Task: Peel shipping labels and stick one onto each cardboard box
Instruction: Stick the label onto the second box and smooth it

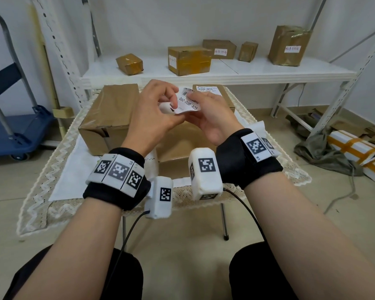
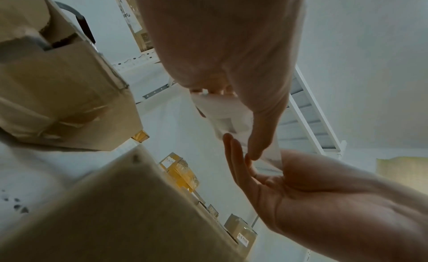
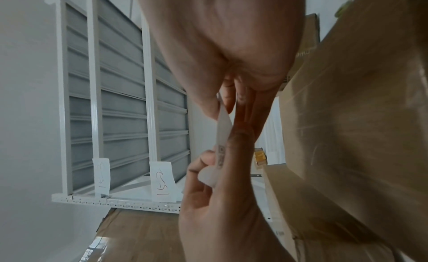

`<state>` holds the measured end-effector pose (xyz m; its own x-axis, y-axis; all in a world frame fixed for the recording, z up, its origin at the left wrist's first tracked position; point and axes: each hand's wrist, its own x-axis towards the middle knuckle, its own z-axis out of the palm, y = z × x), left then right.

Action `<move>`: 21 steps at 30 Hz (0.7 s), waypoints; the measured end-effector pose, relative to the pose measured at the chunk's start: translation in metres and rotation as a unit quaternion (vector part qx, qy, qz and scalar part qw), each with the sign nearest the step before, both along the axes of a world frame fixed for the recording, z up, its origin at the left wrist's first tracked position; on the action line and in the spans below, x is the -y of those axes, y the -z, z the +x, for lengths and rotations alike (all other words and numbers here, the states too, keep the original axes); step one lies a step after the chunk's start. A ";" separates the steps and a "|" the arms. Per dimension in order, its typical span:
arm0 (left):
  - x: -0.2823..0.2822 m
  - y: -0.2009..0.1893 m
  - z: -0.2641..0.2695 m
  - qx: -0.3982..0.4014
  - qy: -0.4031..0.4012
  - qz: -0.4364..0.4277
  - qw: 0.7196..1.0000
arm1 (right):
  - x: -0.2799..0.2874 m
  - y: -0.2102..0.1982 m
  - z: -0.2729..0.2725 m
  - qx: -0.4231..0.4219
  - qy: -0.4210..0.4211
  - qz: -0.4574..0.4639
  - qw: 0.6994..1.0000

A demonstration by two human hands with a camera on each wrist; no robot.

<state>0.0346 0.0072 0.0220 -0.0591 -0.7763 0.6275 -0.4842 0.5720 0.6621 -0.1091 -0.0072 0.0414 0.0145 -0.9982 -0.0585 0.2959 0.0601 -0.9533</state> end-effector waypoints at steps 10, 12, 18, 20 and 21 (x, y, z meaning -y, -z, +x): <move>-0.009 0.002 0.003 0.024 0.014 0.041 0.999 | 0.003 0.005 -0.008 0.016 0.053 0.009 0.998; -0.012 -0.001 0.002 -0.044 0.029 0.071 0.996 | 0.003 0.005 -0.008 0.004 0.054 0.003 0.999; -0.009 0.001 0.012 -0.154 0.017 0.115 0.981 | 0.004 0.007 -0.003 -0.033 0.045 -0.007 0.998; -0.008 0.003 0.016 -0.133 0.019 0.129 0.982 | 0.004 0.007 -0.002 -0.044 0.037 -0.002 0.998; -0.008 0.003 0.016 -0.106 0.017 0.133 0.985 | 0.005 0.007 -0.002 -0.048 0.034 0.001 0.998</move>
